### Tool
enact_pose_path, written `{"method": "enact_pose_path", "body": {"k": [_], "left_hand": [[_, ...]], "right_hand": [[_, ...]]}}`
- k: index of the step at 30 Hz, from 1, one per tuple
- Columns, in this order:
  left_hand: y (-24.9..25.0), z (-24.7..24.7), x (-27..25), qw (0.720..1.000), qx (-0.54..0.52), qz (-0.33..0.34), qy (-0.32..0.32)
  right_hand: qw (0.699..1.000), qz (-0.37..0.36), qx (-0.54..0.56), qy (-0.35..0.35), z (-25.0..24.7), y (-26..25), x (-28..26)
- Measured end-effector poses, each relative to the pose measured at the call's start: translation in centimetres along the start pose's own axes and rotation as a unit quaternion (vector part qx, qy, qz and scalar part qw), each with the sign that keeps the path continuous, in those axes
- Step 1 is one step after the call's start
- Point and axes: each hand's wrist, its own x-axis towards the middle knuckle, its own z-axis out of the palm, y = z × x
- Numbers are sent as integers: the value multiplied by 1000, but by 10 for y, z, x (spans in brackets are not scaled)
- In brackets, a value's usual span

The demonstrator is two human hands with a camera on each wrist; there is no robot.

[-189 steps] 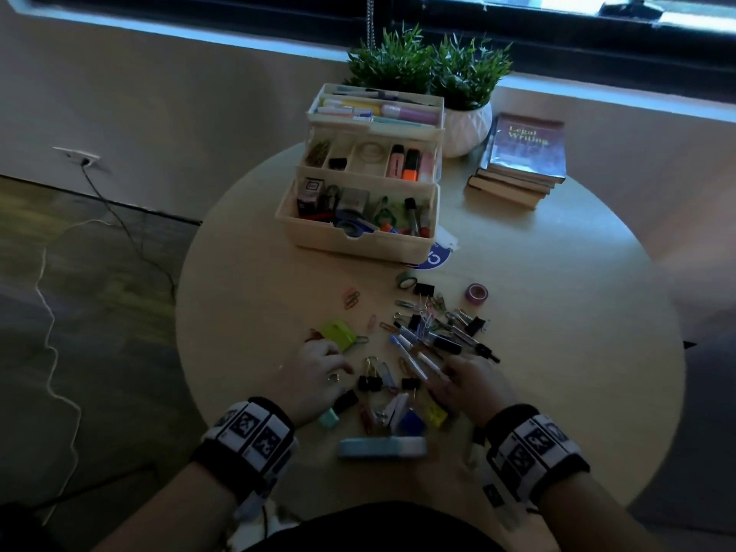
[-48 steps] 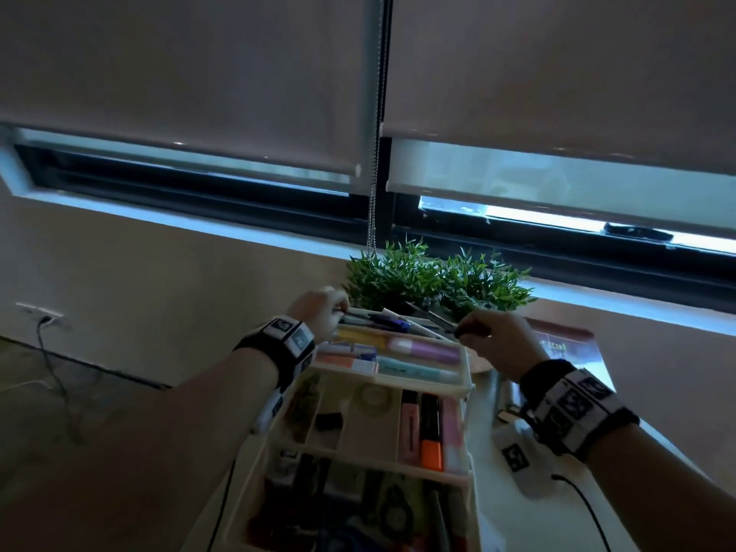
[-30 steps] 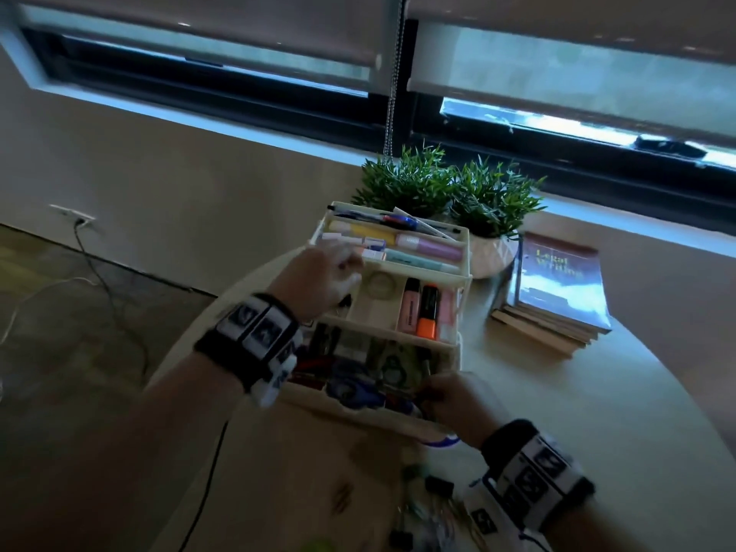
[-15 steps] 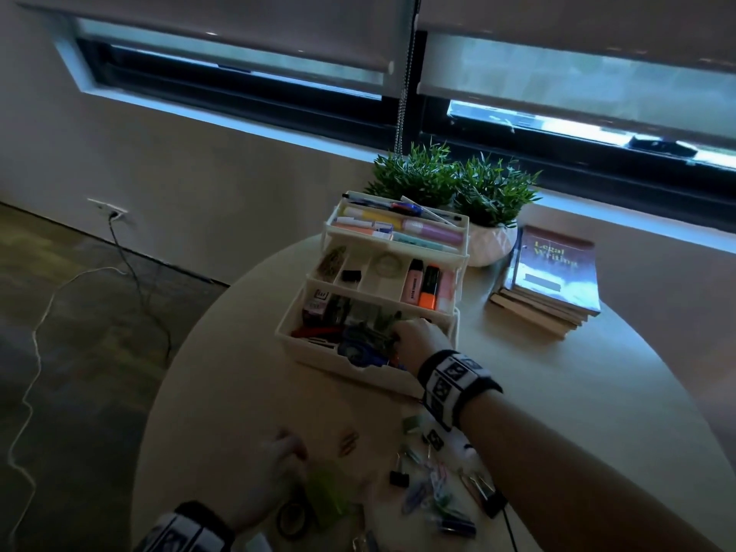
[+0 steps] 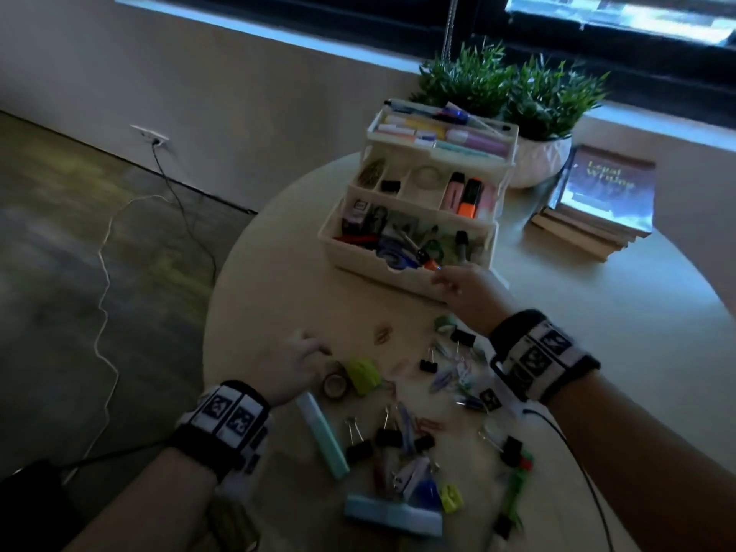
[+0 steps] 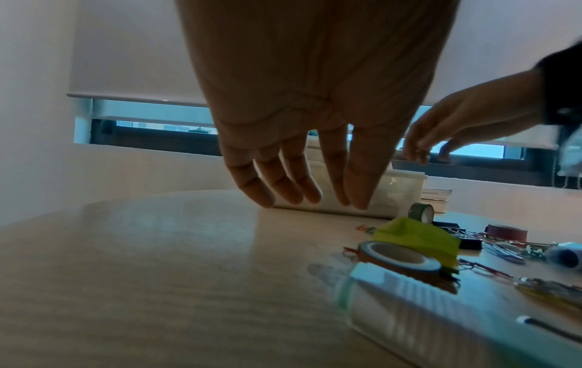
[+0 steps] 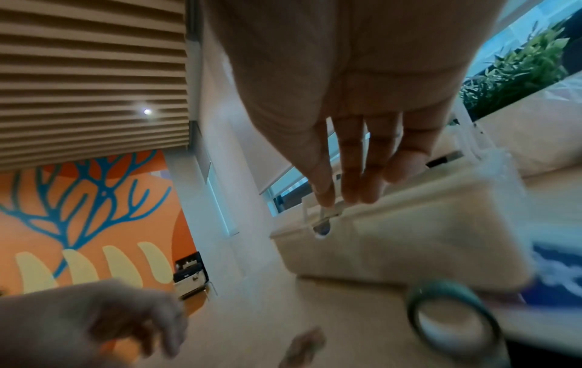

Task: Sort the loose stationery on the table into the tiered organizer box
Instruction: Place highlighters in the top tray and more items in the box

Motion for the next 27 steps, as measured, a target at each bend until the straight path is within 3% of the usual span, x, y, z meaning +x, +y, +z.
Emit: {"method": "enact_pose_path", "body": {"k": [2,5,7,9,13,15,17,20,23,27], "left_hand": [[1,4,-6,1000,-11,16,14],[3,10,-16,1000,17,6,-9],[3,14,-21,997,47,-50,-34],[2,19,-25,988,78,-122,-52],[2,41,-33,973,-58,-216,-60],[8,51,-34,970,-89,-218,-59],[14,54,-32,974,-55,-209,-67],[16,52,-26,975,-20,-215,-47],[7,51,-15,975,-46,-216,-30],[0,37,-4,974,-106,-194,-54]], "right_hand": [[999,-19,43,-10,21,2,-36],[993,5,11,-113,56,5,-73],[984,29,8,-175,73,0,-90],[980,37,20,-194,86,-9,-97],[985,6,8,-173,96,-28,-81],[987,-2,14,-161,96,-39,-68],[988,2,10,-156,97,-48,-54],[981,24,-9,-193,101,-57,-36],[974,38,-36,-221,102,-60,-25],[972,74,-16,-225,97,-58,-18]]}}
